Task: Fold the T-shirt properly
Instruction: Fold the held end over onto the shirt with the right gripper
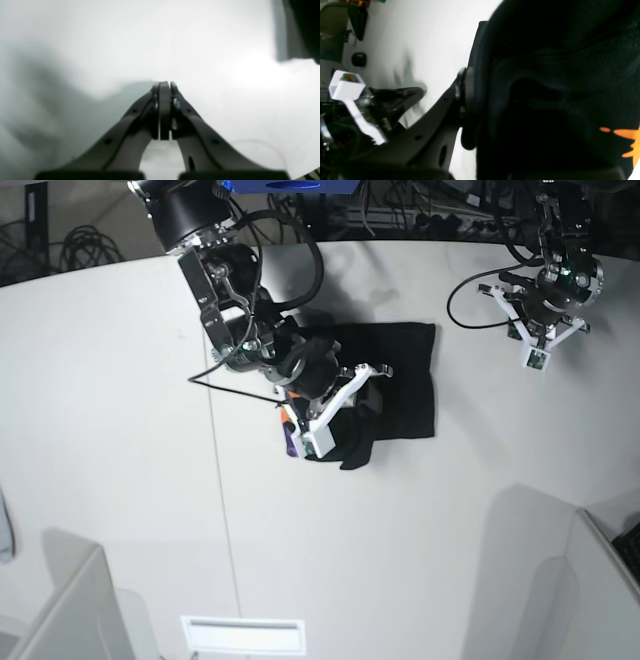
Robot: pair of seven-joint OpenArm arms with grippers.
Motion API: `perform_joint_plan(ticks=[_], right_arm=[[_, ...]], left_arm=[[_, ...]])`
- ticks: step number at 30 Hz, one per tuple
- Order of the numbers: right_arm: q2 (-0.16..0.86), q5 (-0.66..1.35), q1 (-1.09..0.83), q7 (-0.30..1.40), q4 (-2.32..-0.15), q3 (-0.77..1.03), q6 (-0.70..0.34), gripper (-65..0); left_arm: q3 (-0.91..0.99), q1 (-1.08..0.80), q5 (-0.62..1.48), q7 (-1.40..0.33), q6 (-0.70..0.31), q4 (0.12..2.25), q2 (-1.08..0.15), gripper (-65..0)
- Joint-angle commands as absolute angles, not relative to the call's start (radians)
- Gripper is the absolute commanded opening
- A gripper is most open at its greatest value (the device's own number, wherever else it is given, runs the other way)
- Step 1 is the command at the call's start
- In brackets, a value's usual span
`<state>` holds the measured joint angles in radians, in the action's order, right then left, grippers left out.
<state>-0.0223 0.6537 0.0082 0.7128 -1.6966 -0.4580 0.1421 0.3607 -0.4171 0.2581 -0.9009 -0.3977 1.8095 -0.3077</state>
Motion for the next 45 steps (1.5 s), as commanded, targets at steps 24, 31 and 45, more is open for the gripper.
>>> perform_joint_plan(ticks=[24, 31, 45], right_arm=[[-0.062, 0.67, 0.028, 0.659, -1.649, -0.522, 0.134, -65.0], [-0.062, 0.668, 0.044, 0.656, -1.615, -0.521, 0.134, -65.0], [-0.087, 0.673, 0.054, 0.657, -1.61, -0.53, 0.295, -36.9]], left_arm=[[0.545, -0.437, 0.257, -0.888, -0.492, 1.821, -0.271, -65.0], [0.545, -0.437, 0.257, -0.888, -0.492, 1.79, -0.275, -65.0], [0.545, -0.435, 0.257, -0.886, -0.496, 1.77, -0.277, -65.0]])
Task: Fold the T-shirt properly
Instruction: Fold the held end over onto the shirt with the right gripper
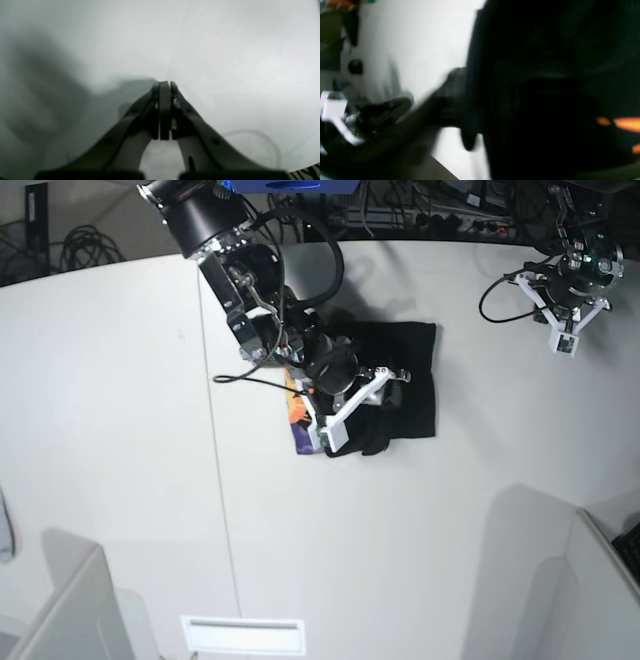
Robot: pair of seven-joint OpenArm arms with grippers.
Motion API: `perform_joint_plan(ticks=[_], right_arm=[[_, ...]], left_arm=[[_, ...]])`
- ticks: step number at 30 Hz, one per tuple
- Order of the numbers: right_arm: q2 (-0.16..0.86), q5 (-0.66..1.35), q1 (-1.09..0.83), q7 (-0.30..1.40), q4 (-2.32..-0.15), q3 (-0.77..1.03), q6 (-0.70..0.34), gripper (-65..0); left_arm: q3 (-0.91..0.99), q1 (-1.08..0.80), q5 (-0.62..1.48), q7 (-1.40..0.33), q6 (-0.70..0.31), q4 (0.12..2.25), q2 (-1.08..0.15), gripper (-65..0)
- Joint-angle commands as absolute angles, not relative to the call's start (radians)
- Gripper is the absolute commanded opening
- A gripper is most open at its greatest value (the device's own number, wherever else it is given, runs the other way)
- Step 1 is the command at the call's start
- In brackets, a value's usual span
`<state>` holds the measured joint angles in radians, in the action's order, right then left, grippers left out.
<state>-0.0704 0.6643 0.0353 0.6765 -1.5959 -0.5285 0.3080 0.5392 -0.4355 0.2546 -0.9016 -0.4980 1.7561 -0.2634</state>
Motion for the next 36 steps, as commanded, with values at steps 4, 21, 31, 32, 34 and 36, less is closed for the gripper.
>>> perform_joint_plan(ticks=[4, 21, 31, 32, 34, 36], right_arm=[[-0.093, 0.67, 0.065, 0.662, -1.61, -0.532, 0.311, -25.4], [-0.12, 0.674, 0.229, 0.657, -1.518, -0.874, 0.311, -26.0], [-0.124, 0.668, 0.295, 0.662, -1.647, -1.017, 0.311, -26.1], [-0.097, 0.668, 0.295, 0.659, -1.672, -1.009, 0.312, -26.1], [-0.047, 0.668, 0.286, 0.656, -1.725, -0.949, 0.312, -26.1], [0.002, 0.668, 0.254, 0.656, -1.771, -0.872, 0.312, -27.8]], left_arm=[[0.547, -0.435, 0.257, -0.885, -0.496, 1.77, -0.277, -65.0], [0.639, -0.433, 0.257, -0.886, -0.496, 1.771, -0.275, -65.0], [0.638, -0.433, 0.257, -0.886, -0.496, 1.773, -0.275, -65.0], [0.638, -0.433, 0.257, -0.886, -0.496, 1.778, -0.272, -65.0], [0.636, -0.433, 0.257, -0.886, -0.498, 1.804, -0.268, -65.0], [0.636, -0.433, 0.265, -0.886, -0.499, 1.839, -0.24, -65.0]])
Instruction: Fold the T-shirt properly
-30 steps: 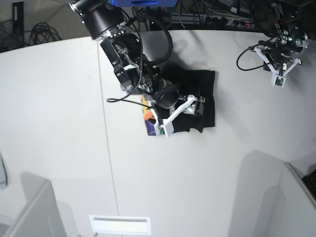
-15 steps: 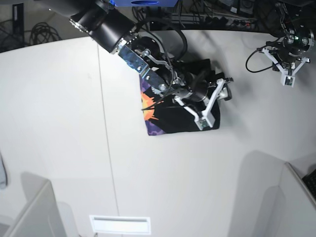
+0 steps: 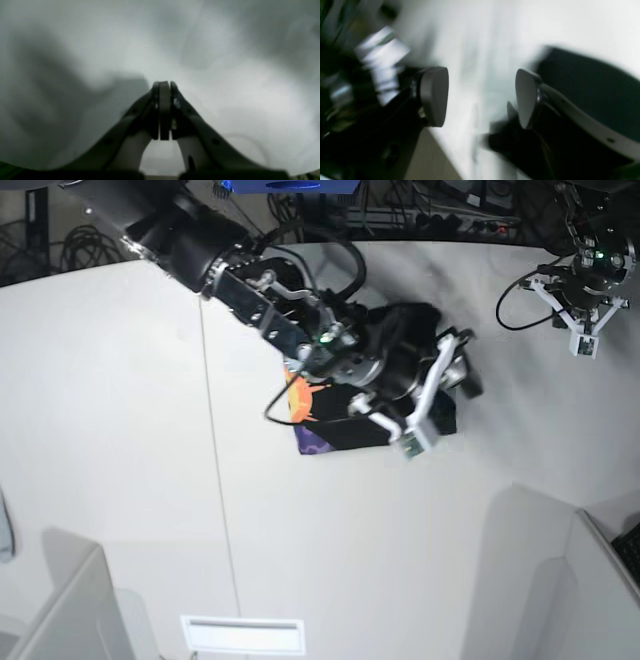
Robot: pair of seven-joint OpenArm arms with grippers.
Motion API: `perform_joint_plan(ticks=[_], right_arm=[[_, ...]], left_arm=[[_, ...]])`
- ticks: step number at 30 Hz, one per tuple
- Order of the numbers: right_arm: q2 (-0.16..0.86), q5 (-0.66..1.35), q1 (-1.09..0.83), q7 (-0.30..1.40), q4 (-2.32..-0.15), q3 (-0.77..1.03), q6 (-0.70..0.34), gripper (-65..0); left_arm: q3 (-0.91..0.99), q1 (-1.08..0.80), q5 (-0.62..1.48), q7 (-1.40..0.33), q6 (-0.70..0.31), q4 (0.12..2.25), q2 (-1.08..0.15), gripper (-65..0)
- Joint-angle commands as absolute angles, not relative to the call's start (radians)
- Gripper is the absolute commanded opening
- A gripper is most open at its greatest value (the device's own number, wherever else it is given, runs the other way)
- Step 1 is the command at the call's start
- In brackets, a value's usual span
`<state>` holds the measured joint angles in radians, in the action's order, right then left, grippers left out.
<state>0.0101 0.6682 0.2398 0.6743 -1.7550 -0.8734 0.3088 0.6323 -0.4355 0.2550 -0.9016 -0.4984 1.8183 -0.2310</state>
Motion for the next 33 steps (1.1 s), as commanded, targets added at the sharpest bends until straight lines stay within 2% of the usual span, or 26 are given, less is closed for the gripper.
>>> perform_joint_plan(ticks=[1, 2, 4, 5, 6, 10, 11, 16, 17, 18, 22, 27, 30, 33], right_arm=[[0.028, 0.668, 0.229, 0.656, -1.794, -0.817, 0.312, -31.1], [0.05, 0.668, 0.199, 0.656, -1.817, -0.763, 0.312, -36.0], [0.084, 0.667, 0.139, 0.653, -1.863, -0.654, 0.312, -49.7], [0.107, 0.667, 0.101, 0.639, -1.886, -0.604, 0.312, -59.3], [0.127, 0.667, 0.065, 0.613, -1.903, -0.559, 0.312, -65.0], [0.223, 0.668, -0.062, 0.492, -1.949, -0.446, 0.312, -65.0], [0.246, 0.668, -0.09, 0.473, -1.956, -0.427, 0.312, -65.0], [0.305, 0.668, -0.196, 0.449, -1.962, -0.346, 0.312, -65.0], [0.306, 0.668, -0.216, 0.449, -1.96, -0.329, 0.311, -65.0], [0.306, 0.668, -0.232, 0.449, -1.96, -0.314, 0.309, -65.0], [0.306, 0.668, -0.266, 0.449, -1.96, -0.294, 0.308, -65.0], [0.308, 0.668, -0.274, 0.452, -1.96, -0.295, 0.308, -65.0], [0.308, 0.668, -0.283, 0.452, -1.96, -0.292, 0.308, -65.0], [0.309, 0.668, -0.292, 0.453, -1.96, -0.292, 0.308, -65.0]], left_arm=[[0.636, -0.433, 0.286, -0.888, -0.513, 1.859, -0.232, -65.0], [0.636, -0.433, 0.323, -0.888, -0.538, 1.874, -0.229, -65.0], [0.636, -0.435, 0.415, -0.888, -0.57, 1.882, -0.229, -65.0], [0.636, -0.435, 0.467, -0.888, -0.57, 1.88, -0.229, -65.0], [0.636, -0.435, 0.509, -0.888, -0.57, 1.879, -0.229, -65.0], [0.636, -0.433, 0.667, -0.888, -0.57, 1.877, -0.216, -65.0], [0.636, -0.433, 0.702, -0.888, -0.57, 1.879, -0.208, -62.7], [0.631, -0.432, 0.837, -0.888, -0.57, 1.877, -0.2, -11.8], [0.616, -0.427, 0.858, -0.888, -0.57, 1.876, -0.199, -3.3], [0.599, -0.415, 0.88, -0.888, -0.57, 1.876, -0.197, 0.0], [0.501, -0.357, 0.889, -0.888, -0.57, 1.827, -0.193, 0.0], [0.407, -0.239, 0.888, -0.888, -0.564, 1.63, -0.193, 0.0], [0.369, -0.199, 0.888, -0.886, -0.484, 1.554, -0.193, 0.0], [0.311, -0.159, 0.888, -0.881, -0.452, 1.512, -0.193, 0.0]])
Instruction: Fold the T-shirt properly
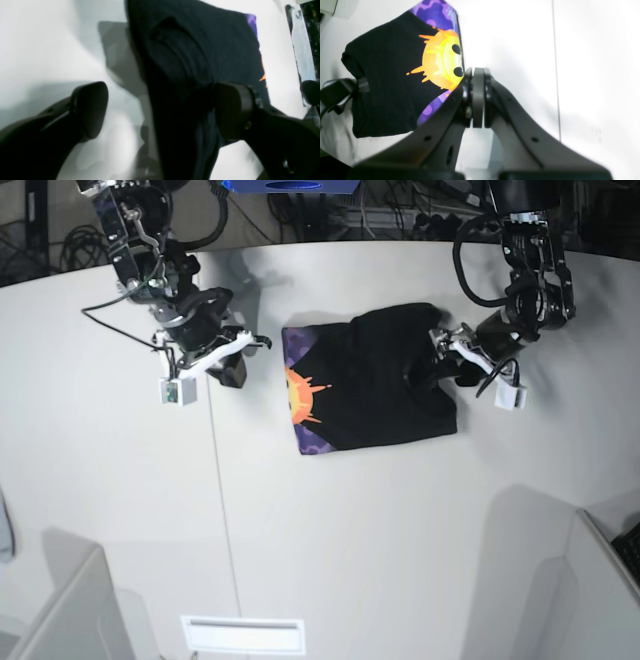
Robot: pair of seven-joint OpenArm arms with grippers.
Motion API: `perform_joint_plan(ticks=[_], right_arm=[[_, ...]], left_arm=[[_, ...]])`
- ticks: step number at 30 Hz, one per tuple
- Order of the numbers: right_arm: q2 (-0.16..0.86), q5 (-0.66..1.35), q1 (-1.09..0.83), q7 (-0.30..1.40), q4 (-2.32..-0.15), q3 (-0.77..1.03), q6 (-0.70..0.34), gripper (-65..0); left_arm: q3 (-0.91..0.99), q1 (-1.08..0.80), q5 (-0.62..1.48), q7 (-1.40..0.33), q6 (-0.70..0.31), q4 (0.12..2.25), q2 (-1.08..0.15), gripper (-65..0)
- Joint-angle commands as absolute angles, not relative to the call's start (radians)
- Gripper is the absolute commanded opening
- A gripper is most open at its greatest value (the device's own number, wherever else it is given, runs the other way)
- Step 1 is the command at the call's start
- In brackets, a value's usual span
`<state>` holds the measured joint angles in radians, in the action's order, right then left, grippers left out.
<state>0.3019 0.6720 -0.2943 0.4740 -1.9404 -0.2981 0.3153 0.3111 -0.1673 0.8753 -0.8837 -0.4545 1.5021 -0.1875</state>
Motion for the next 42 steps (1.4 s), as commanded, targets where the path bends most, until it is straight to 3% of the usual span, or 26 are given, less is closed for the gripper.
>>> perform_joint_plan(ticks=[1, 10, 11, 16, 23, 31, 36, 42], right_arm=[[0.314, 0.668, -0.295, 0.452, -1.96, -0.291, 0.308, -65.0], [0.364, 0.668, -0.311, 0.447, -1.96, -0.289, 0.308, -65.0], [0.366, 0.668, -0.311, 0.447, -1.96, -0.289, 0.308, -65.0], [0.364, 0.668, -0.312, 0.447, -1.959, -0.289, 0.308, -65.0], [0.358, 0.668, -0.337, 0.447, -1.952, -0.288, 0.308, -65.0], [0.298, 0.668, -0.433, 0.446, -1.952, -0.128, 0.308, -65.0], [0.268, 0.673, -0.49, 0.446, -1.952, -0.008, 0.308, -65.0], [0.263, 0.673, -0.522, 0.444, -1.952, 0.051, 0.308, -65.0]], left_arm=[[0.294, -0.148, 0.888, -0.881, -0.449, 1.495, -0.194, 0.0], [0.269, -0.113, 0.888, -0.885, -0.447, 1.38, -0.194, 0.0], [0.269, -0.113, 0.888, -0.885, -0.447, 1.372, -0.194, -2.5], [0.214, -0.102, 0.888, -0.888, -0.447, 1.349, -0.199, -25.8], [0.113, -0.102, 0.888, -0.888, -0.447, 1.348, -0.246, -63.7], [0.111, -0.102, 0.888, -0.888, -0.446, 1.353, -0.312, -65.0], [0.11, -0.105, 0.888, -0.888, -0.358, 1.359, -0.366, -65.0], [0.004, -0.082, 0.888, -0.888, -0.348, 1.36, -0.45, -65.0]])
